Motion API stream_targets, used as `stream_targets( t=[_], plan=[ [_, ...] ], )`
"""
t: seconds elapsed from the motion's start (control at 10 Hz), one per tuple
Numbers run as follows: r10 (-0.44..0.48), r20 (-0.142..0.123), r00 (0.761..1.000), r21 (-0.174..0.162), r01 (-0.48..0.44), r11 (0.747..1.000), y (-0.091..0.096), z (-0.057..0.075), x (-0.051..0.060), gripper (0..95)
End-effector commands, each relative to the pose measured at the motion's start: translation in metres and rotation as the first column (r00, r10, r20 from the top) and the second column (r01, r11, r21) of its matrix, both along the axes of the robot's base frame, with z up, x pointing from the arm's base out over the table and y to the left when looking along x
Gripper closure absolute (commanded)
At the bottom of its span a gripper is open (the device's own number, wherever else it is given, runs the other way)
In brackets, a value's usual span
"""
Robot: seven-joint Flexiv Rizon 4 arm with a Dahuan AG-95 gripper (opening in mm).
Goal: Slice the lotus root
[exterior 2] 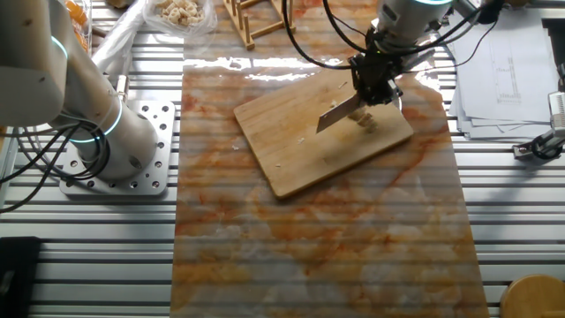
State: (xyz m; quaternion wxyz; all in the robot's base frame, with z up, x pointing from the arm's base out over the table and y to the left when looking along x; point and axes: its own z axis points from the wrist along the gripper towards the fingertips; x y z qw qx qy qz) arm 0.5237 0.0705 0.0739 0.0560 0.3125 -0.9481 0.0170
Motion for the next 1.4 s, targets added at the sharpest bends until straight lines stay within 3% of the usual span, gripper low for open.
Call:
stream_targets(
  t=[0.1, 0.6, 1.1, 1.4],
  plan=[
    [0.016, 0.007, 1.000, 0.001, -0.016, 1.000, 0.001, -0.002, -0.004, 95.0],
    [0.075, 0.016, 0.997, -0.023, -0.074, 0.997, 0.002, -0.008, -0.006, 95.0],
    [0.072, 0.026, 0.997, -0.022, -0.072, 0.997, 0.000, -0.015, -0.007, 95.0],
    [0.083, 0.041, 0.996, -0.021, -0.082, 0.996, -0.003, -0.029, -0.013, 95.0]
  ],
)
